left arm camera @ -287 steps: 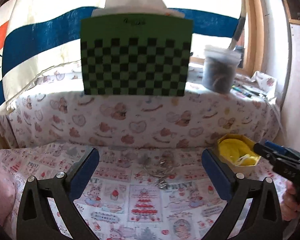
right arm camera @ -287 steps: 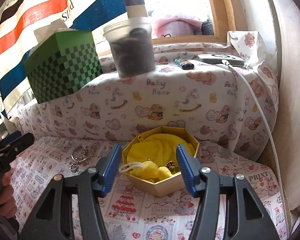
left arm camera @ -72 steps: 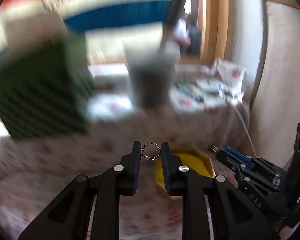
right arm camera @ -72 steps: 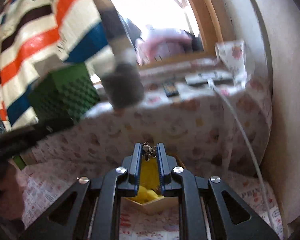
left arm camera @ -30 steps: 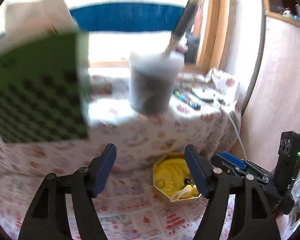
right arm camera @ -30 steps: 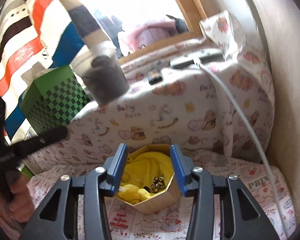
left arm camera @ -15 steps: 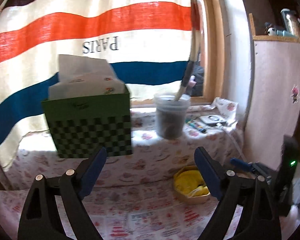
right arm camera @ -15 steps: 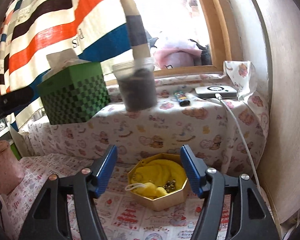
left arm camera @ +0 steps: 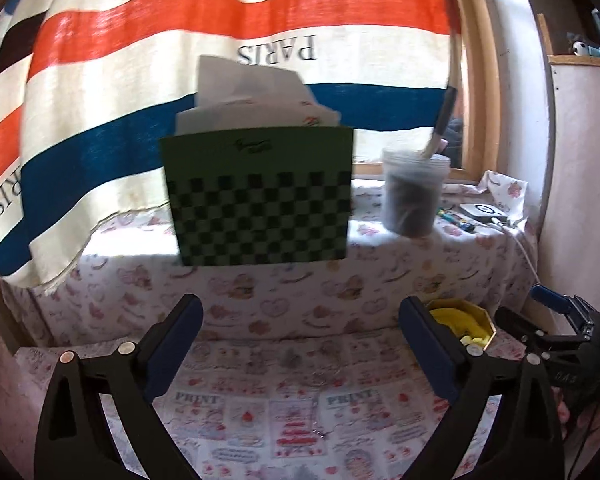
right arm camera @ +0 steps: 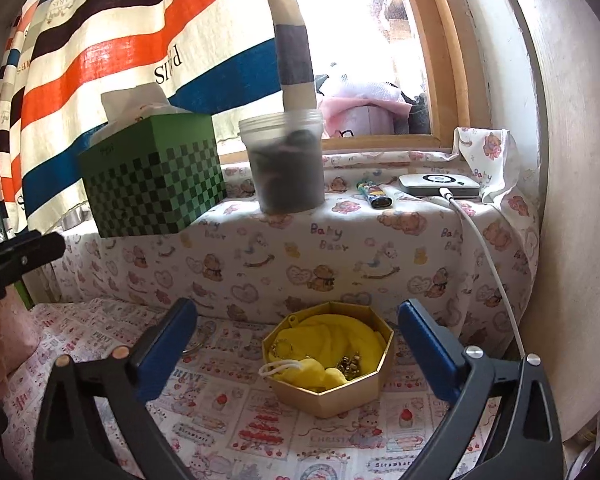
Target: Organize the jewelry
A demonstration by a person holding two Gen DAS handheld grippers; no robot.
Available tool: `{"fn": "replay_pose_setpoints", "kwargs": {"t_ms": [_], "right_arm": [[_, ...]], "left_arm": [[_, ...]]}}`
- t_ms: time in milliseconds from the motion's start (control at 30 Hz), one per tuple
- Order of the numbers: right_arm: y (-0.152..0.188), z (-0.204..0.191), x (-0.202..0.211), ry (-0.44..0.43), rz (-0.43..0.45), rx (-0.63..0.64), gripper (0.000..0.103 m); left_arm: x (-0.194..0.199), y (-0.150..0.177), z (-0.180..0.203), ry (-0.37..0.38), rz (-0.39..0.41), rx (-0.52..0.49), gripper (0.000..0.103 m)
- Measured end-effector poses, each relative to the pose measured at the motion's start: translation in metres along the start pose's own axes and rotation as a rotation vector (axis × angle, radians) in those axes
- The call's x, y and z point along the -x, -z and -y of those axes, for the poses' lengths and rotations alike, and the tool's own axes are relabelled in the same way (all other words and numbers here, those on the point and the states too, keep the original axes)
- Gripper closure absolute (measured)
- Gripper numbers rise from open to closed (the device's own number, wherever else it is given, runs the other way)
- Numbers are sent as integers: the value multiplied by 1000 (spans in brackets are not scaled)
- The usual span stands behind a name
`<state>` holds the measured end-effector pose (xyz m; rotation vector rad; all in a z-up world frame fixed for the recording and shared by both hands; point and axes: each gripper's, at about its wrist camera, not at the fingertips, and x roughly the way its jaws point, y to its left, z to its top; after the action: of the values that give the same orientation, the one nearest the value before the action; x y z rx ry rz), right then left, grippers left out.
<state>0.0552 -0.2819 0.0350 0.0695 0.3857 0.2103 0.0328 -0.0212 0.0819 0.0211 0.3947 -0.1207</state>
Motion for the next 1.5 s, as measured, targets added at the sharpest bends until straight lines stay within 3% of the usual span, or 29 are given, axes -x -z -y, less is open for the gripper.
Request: {"fn": "replay_pose_setpoints", "kwargs": {"t_ms": [133, 233, 367, 533, 667, 833, 967, 1033, 1167, 1300, 1500], "right_arm": [[4, -4, -5, 19, -23, 9, 1], [5, -14, -3, 32, -26, 42, 1], [6, -27, -2, 41, -25, 71, 1], [10, -47, -11, 18, -78, 124, 1], [13, -61, -17, 17, -105, 184, 1], [20, -75, -25, -23, -147, 215, 1], [22, -90, -39, -43, -189, 248, 1], [20, -96, -51, -6, -234, 257, 2], [15, -102, -70, -60, -310, 228, 27], [11, -106, -98, -142, -423, 168, 60], [7, -109, -144, -241, -599, 14, 75]], "left_arm": [[-9, 12, -13, -12, -19, -4, 1], [-25, 26, -19, -118, -52, -42, 1], [-35, 38, -35, -109, -100, 1, 1], [-37, 46, -45, -128, -93, 5, 1], [-51, 57, -65, -209, -145, 70, 1], [-68, 69, -101, -142, -250, 238, 1], [-77, 75, -109, -112, -295, 263, 1], [-82, 79, -111, -97, -320, 272, 1], [-87, 85, -112, -112, -348, 266, 1], [-90, 87, -111, -117, -360, 250, 1], [-86, 86, -115, -146, -340, 255, 1]]}}
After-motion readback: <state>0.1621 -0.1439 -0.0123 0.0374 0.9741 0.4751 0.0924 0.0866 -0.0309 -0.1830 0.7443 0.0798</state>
